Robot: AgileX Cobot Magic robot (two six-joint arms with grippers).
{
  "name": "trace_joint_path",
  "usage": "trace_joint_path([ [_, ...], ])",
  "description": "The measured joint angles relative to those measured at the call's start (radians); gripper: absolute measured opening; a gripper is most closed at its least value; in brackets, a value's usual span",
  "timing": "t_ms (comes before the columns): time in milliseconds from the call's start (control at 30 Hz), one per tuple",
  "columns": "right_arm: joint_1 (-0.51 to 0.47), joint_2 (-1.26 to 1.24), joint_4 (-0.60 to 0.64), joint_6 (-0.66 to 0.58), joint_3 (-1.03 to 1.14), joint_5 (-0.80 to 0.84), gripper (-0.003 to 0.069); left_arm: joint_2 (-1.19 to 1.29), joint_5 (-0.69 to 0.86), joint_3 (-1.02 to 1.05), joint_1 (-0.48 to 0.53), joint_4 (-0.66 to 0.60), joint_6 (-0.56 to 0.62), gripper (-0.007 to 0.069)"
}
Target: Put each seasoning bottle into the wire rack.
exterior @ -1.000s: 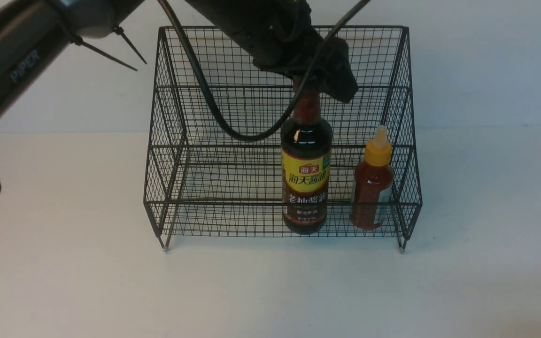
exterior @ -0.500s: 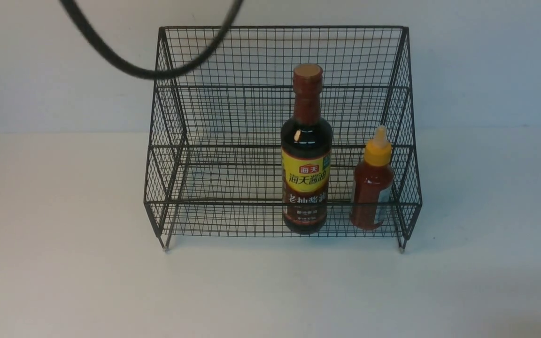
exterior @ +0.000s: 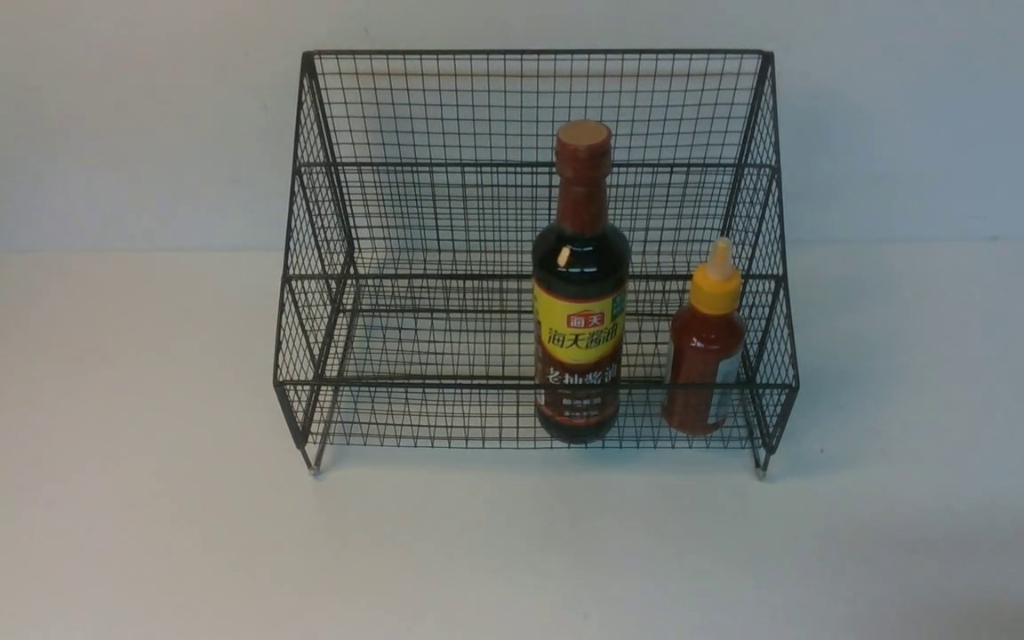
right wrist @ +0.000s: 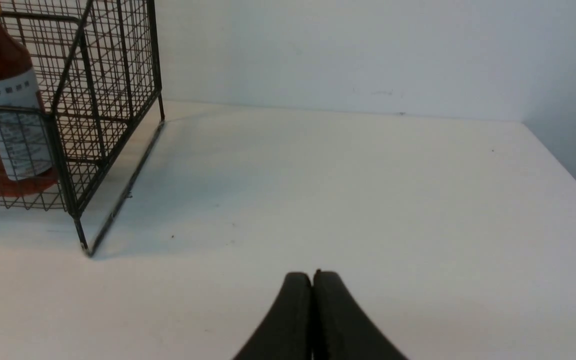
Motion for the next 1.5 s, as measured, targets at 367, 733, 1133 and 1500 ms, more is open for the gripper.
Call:
trace_joint_path([
  [367, 0.0, 0.0, 0.0, 0.033, 0.0, 0.0, -0.0015, -0.58, -0.45, 0.999, 0.0, -0.083, 0.008, -0.0005],
  [733, 0.0, 0.0, 0.0, 0.033, 0.0, 0.0, -0.0015, -0.923, -1.025, 1.576, 0.0, -0.196, 0.008, -0.0005],
  [1133, 0.0, 0.0, 0.0, 0.033, 0.0, 0.0, -0.0015, -0.931, -1.032, 1.719, 0.0, -0.187, 0.065, -0.0005],
  [1500, 0.0, 0.0, 0.0, 0.033, 0.0, 0.0, -0.0015, -1.155, -1.05, 1.803, 0.265, -0.076, 0.068, -0.0005],
])
